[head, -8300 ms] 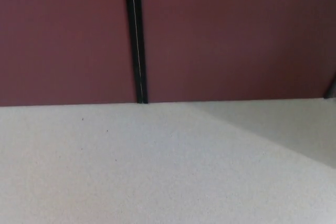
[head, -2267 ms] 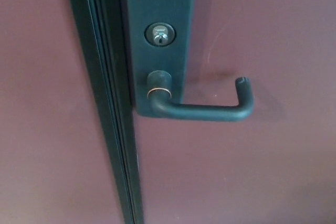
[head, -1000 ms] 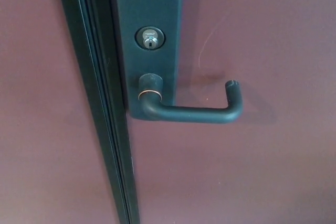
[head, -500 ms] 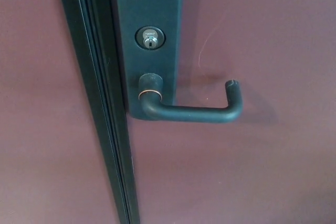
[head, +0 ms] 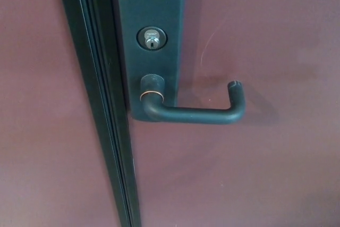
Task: The robot walks towards the door handle and put its right hand on it and twist the handle
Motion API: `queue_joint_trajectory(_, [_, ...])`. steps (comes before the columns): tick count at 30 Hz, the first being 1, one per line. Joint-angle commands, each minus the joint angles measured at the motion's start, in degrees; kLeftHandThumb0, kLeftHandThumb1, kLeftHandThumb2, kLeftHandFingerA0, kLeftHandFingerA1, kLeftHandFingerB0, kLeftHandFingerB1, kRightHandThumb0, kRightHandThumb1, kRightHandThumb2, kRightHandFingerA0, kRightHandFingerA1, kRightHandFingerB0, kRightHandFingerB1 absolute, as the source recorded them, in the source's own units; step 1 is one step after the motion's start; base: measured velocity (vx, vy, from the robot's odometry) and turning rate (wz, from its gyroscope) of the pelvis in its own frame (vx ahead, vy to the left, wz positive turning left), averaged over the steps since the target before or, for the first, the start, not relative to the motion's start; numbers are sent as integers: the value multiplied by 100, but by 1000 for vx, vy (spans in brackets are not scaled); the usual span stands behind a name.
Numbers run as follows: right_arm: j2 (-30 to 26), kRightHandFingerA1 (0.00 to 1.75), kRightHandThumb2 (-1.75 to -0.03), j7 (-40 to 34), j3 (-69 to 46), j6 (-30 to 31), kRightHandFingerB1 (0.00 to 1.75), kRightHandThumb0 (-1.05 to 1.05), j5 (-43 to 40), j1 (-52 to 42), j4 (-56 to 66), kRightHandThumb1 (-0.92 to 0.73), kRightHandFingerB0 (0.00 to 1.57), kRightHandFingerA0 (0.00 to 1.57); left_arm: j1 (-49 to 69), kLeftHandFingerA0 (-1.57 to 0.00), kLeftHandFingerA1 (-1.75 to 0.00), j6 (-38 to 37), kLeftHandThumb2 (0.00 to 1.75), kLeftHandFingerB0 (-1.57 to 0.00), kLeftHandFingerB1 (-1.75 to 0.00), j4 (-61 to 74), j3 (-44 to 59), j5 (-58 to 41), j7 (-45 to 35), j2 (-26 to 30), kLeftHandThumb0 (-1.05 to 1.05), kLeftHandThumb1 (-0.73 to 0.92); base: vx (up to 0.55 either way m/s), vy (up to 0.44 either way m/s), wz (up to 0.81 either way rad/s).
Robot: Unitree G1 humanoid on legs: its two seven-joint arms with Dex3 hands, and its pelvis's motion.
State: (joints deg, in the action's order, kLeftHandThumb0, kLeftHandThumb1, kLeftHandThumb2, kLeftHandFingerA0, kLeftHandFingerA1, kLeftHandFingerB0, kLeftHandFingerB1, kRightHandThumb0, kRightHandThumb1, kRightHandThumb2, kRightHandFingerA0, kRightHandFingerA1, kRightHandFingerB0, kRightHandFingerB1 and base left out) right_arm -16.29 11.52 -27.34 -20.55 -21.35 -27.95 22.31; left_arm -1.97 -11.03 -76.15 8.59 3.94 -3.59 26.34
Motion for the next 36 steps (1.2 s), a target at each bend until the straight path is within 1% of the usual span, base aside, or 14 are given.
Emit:
queue_joint_trajectory(1, [-372, 59, -55, 139, 223, 648, 44, -56, 70, 320, 450, -49, 43, 55, -24, -66, -46, 24, 58, -51, -41, -3, -22, 43, -83, 68, -26, 60, 0, 0, 0])
queue_joint_trajectory(2, [-534, 57, -55, 156, 312, 902, 44, -57, 151, 374, 629, -47, 44, 52, -18, -66, -46, 13, 58, -51, -41, 2, -28, 43, -90, 66, -26, 60, 0, 0, 0])
queue_joint_trajectory(3, [-606, 57, -55, 154, 349, 1028, 44, -57, 180, 394, 714, -47, 44, 52, -15, -66, -46, 8, 58, -51, -41, 4, -31, 44, -93, 66, -26, 60, 0, 0, 0])
queue_joint_trajectory(5, [-628, 57, -55, 129, 354, 1087, 44, -57, 172, 390, 751, -47, 44, 52, -15, -66, -46, 8, 58, -51, -41, 3, -32, 42, -94, 66, -26, 60, 0, 0, 0])
queue_joint_trajectory(6, [-765, 55, -54, 154, 425, 1273, 43, -56, 226, 448, 891, -45, 43, 52, -15, -67, -46, 8, 58, -51, -41, -3, -28, 39, -92, 64, -27, 60, 0, 0, 0])
queue_joint_trajectory(8, [-1115, 55, -53, 220, 662, 1705, 43, -54, 372, 705, 1213, -44, 44, 53, -19, -67, -46, 23, 58, -51, -41, -7, -22, 30, -97, 52, -27, 60, 0, 0, 0])
queue_joint_trajectory(13, [-1456, 53, -53, 154, 935, 2299, 43, -52, 458, 1124, 1563, -43, 48, 56, 10, -66, -46, -12, 58, -51, -41, 5, -58, 52, -152, 102, -26, 60, 0, 0, 0])
queue_joint_trajectory(17, [-1662, 51, -53, 227, 1350, 2539, 42, -54, 766, 1592, 1475, -43, 52, 59, -2, -66, -46, -16, 58, -51, -41, 0, -62, 58, -136, 83, -26, 60, 0, 0, 0])
queue_joint_trajectory(19, [-1708, 51, -53, 221, 1436, 2615, 42, -54, 815, 1679, 1458, -43, 52, 59, -8, -66, -46, -19, 58, -51, -41, -2, -72, 67, -135, 86, -26, 60, 0, 0, 0])
queue_joint_trajectory(22, [-1887, 49, -54, 293, 1743, 2896, 41, -56, 986, 2112, 1314, -43, 53, 60, -22, -66, -46, -41, 58, -51, -41, 8, -74, 58, -171, 86, -26, 60, 0, 0, 0])
queue_joint_trajectory(27, [-1932, 49, -54, 290, 1829, 3051, 41, -57, 1052, 2301, 1306, -43, 53, 59, -45, -66, -46, -29, 58, -51, -41, 14, -84, 54, -176, 98, -26, 60, 0, 0, 0])
queue_joint_trajectory(30, [-1975, 48, -54, 290, 1825, 3297, 41, -57, 1017, 2536, 1478, -43, 53, 58, -72, -64, -45, -14, 58, -51, -41, 21, -111, 70, -189, 102, -26, 60, 0, 0, 0])
queue_joint_trajectory(36, [-1903, 48, -54, 296, 1724, 3455, 40, -56, 1060, 2596, 1707, -45, 51, 57, -85, -64, -45, 16, 58, -51, -41, 9, -143, 64, -215, 116, -27, 60, 0, 0, 0])
